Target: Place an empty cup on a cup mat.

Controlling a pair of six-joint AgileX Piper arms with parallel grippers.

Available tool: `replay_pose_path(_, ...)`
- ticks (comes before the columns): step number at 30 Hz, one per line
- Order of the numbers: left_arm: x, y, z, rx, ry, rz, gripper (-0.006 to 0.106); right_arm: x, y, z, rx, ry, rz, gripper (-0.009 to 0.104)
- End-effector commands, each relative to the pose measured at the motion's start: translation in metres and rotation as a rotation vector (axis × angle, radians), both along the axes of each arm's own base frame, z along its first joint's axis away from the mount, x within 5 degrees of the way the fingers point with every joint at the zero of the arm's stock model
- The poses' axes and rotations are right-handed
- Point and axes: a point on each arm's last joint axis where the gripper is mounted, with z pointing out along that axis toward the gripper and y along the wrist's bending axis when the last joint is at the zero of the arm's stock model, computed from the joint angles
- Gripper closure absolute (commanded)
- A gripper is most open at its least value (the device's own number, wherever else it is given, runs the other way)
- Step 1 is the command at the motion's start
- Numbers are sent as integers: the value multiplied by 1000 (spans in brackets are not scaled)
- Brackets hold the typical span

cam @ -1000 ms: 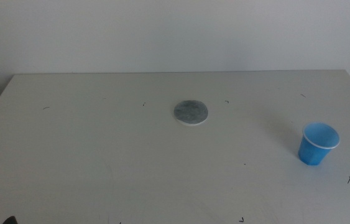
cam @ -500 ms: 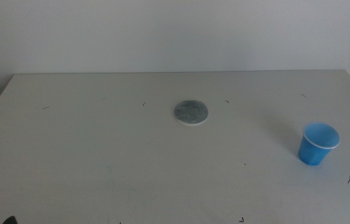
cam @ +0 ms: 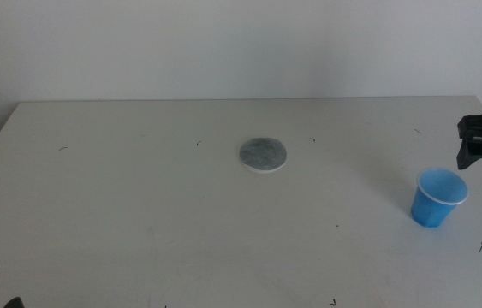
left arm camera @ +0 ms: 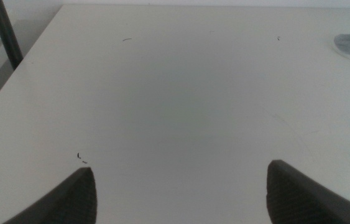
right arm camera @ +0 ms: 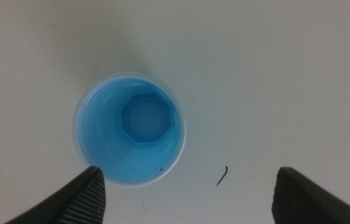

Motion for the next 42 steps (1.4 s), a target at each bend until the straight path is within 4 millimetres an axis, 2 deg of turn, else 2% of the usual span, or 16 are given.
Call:
replay_pose_path(1, 1, 0, 8, -15, -77, 0, -5, 9, -3, 10, -9, -83, -2, 13)
replay_pose_path(7, 1, 0, 8, -15, -77, 0, -5, 28, -1, -20, 24, -42, -14, 22)
replay_pose_path(17, 1, 0, 8, -15, -77, 0, -5, 42, -1, -58, 32, 44, -17, 34)
replay_pose_path(21, 1, 0, 8, -15, -77, 0, -5, 45, -2, -68, 28, 71, -17, 45)
replay_pose_path(31, 1, 0, 8, -15, -77, 0, -5, 45, -2, -69, 26, 72, -16, 96)
replay_pose_path(37, 1, 0, 8, -15, -77, 0, -5, 42, 0, -59, 37, 49, -19, 96)
replay_pose_path(42, 1, 0, 8, -15, -77, 0, -5, 37, 9, -35, 67, -13, -8, 96)
